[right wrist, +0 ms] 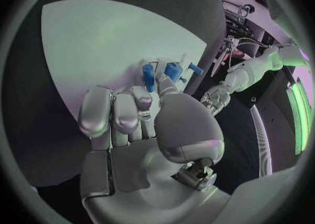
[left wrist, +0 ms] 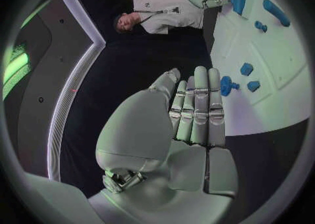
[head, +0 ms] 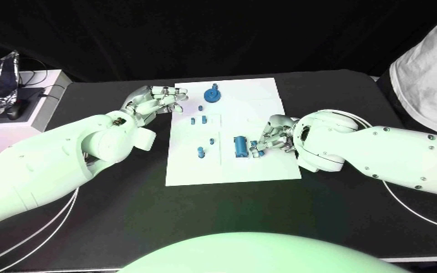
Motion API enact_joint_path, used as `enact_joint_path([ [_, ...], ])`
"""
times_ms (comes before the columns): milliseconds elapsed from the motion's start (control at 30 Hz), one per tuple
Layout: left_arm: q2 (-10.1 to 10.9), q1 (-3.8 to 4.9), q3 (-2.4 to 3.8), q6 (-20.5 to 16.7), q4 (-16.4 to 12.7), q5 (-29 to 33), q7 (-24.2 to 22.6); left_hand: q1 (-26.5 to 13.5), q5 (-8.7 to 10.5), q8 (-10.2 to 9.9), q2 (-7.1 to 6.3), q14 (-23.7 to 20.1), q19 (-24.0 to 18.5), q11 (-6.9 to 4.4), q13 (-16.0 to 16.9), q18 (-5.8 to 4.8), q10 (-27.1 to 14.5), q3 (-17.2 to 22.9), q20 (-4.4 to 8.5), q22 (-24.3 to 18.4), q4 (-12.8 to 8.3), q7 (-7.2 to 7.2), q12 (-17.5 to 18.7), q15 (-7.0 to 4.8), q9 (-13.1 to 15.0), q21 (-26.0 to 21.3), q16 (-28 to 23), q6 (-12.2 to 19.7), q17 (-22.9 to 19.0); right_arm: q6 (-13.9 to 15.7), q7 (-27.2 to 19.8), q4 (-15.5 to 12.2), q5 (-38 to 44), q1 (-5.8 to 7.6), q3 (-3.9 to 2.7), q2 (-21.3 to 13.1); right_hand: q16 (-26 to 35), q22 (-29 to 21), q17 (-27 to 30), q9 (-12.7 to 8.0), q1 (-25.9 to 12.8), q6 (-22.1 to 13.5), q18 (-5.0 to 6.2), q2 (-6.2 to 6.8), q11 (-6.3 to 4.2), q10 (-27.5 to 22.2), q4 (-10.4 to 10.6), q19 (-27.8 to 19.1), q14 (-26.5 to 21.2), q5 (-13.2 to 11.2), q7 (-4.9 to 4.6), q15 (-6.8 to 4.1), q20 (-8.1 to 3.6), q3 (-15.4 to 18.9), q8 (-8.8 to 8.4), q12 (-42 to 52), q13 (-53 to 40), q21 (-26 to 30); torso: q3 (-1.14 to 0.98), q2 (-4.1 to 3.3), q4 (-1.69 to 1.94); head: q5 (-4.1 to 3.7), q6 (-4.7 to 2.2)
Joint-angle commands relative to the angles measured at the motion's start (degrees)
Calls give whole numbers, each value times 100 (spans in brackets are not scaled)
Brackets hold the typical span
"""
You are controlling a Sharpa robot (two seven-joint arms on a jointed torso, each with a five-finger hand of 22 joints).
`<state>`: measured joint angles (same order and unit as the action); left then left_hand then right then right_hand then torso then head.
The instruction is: Assemble the parts on the task board
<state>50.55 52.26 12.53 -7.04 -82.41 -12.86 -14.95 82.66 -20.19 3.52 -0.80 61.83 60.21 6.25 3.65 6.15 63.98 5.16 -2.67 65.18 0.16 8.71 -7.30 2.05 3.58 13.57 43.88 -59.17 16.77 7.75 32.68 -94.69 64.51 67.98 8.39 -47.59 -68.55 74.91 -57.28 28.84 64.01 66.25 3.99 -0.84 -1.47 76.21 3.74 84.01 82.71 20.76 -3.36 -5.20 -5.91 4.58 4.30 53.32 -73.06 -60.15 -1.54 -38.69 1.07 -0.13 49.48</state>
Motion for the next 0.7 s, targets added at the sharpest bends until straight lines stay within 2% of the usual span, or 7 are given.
enact_joint_path([
  [33,-9,-5,5,11,-12,34,-36,-44,6,15,-23,-7,38,3,-7,-17,-28,13,8,-2,12,-12,-3,25,5,-35,3,35,-9,124,-148,-30,-58,-21,8,15,4,815,-13,2,-63,32,28,-35,-9,-12,49,267,8,25,7,15,11,74,-29,31,5,-43,1,2,2,-1,-3],
  [333,-8,-5,5,9,-12,34,-36,-44,6,15,-23,-7,38,3,-7,-17,-28,13,8,-2,12,-12,-3,25,5,-35,3,35,-9,310,-222,-67,-98,-29,8,-3,-38,827,-68,47,-330,51,20,-14,-19,16,444,275,14,30,30,7,3,236,-23,72,-10,-106,1,0,4,-1,-7],
  [700,-6,-5,5,9,-11,37,-33,-45,5,16,-21,-6,43,3,-7,-16,-33,17,6,-2,25,-13,-11,26,6,-47,3,37,-10,444,-266,-133,-115,-36,7,-46,-66,837,-110,108,-434,82,13,-50,-33,52,731,280,19,165,52,-5,-6,364,-18,111,-34,-172,-3,-1,2,5,-1],
])
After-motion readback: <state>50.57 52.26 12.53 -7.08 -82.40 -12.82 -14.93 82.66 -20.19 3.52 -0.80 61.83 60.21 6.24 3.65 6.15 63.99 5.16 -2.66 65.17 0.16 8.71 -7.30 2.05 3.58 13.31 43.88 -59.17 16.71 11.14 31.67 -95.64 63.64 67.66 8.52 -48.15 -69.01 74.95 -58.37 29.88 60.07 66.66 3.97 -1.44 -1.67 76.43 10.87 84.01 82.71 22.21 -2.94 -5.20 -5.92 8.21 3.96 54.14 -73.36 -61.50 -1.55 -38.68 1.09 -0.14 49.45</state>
